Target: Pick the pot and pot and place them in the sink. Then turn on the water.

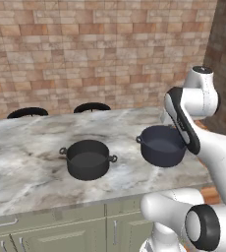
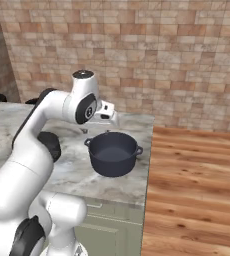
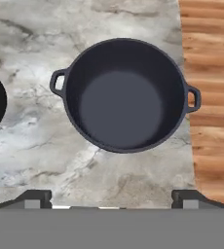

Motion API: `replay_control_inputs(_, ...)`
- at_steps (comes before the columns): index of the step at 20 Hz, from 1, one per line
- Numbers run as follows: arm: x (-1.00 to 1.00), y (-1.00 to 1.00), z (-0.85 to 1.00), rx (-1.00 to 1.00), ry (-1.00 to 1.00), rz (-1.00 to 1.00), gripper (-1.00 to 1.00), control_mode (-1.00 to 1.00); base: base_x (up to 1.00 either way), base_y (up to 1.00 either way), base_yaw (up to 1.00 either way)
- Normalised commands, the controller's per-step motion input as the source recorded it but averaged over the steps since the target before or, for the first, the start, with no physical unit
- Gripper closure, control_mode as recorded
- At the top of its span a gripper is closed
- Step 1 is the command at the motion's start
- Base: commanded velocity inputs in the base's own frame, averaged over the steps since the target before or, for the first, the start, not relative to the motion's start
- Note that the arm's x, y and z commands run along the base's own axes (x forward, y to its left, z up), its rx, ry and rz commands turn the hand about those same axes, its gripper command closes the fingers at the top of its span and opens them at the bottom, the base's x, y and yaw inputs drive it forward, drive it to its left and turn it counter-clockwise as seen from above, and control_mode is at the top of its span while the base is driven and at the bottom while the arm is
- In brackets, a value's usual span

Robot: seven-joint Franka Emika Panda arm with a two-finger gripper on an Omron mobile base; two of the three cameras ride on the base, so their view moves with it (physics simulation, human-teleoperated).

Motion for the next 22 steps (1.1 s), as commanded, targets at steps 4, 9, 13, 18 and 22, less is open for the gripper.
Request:
replay_control_inputs(4, 0.18, -0.86, -0.16, -0.01, 0.17, -0.06, -1.00, -1.00, 0.00, 0.00, 0.00)
replay_control_inputs(9, 0.32, -0.53, -0.19, 0.00, 0.20, -0.22, -1.00, -1.00, 0.00, 0.00, 0.00)
replay_control_inputs(13, 0.40, -0.06, -0.07, 0.00, 0.17, -0.17, -1.00, -1.00, 0.00, 0.00, 0.00)
replay_control_inputs(18, 0.28, -0.01, -0.21, 0.00, 0.07, -0.08, -1.00, -1.00, 0.00, 0.00, 0.00)
replay_control_inputs(22, 0.05, -0.10, -0.13, 0.00, 0.01, -0.03, -1.00, -1.00, 0.00, 0.00, 0.00)
